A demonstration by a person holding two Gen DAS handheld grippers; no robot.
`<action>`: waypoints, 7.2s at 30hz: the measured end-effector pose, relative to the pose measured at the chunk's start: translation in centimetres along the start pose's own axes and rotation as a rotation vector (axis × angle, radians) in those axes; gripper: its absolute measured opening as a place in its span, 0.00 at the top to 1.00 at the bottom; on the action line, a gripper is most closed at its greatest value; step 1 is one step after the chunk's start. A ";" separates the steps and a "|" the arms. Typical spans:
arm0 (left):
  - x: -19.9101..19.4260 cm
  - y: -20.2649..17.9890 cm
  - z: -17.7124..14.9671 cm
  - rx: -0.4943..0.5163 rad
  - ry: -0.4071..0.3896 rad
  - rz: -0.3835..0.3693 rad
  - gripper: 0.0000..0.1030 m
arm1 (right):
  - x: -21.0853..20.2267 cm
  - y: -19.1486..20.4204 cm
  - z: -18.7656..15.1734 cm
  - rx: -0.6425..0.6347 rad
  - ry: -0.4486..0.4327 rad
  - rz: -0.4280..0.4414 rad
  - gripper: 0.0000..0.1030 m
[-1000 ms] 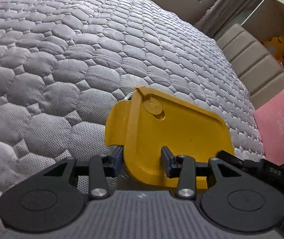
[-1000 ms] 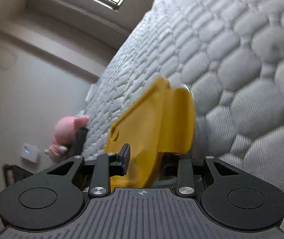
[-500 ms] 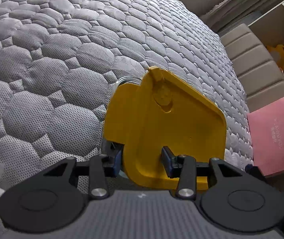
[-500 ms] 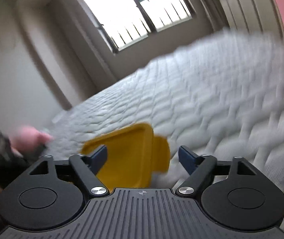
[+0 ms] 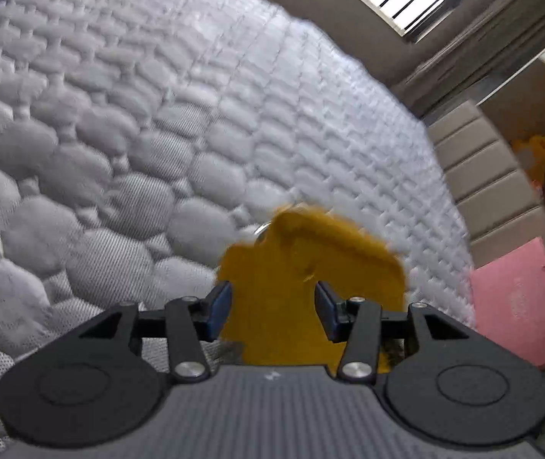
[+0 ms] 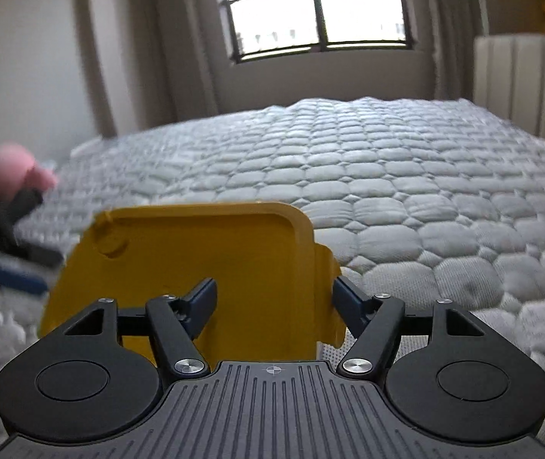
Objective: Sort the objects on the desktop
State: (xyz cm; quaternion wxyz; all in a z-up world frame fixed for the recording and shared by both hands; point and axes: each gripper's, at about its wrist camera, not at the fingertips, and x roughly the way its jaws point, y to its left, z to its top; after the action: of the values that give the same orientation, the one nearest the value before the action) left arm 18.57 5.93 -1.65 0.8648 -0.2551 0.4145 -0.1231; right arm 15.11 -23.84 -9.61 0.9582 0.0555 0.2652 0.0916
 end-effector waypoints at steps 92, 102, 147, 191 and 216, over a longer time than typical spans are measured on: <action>9.5 -3.3 -1.3 -0.073 0.116 -0.100 0.61 | 2.0 1.5 -0.5 -0.179 -0.212 -0.019 0.75; 9.4 -4.7 -2.4 -0.032 0.175 -0.178 0.93 | 1.1 0.5 -2.2 -0.152 -0.246 -0.040 0.75; 2.2 -5.0 0.2 0.194 -0.038 0.043 0.45 | 1.8 -0.9 6.9 0.273 0.117 0.251 0.28; -9.5 -9.0 -12.2 0.378 0.182 0.451 0.05 | -14.3 4.7 1.8 0.192 0.568 -0.105 0.00; -7.2 -6.8 -11.5 0.280 0.192 0.437 0.04 | -11.5 5.9 0.9 0.162 0.608 -0.116 0.00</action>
State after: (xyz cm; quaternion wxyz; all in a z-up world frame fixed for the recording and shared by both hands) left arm 5.08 -0.56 0.71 0.8545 -0.0245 0.5187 -0.0133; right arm 5.08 -20.46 -2.20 0.8311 0.0865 0.5486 0.0277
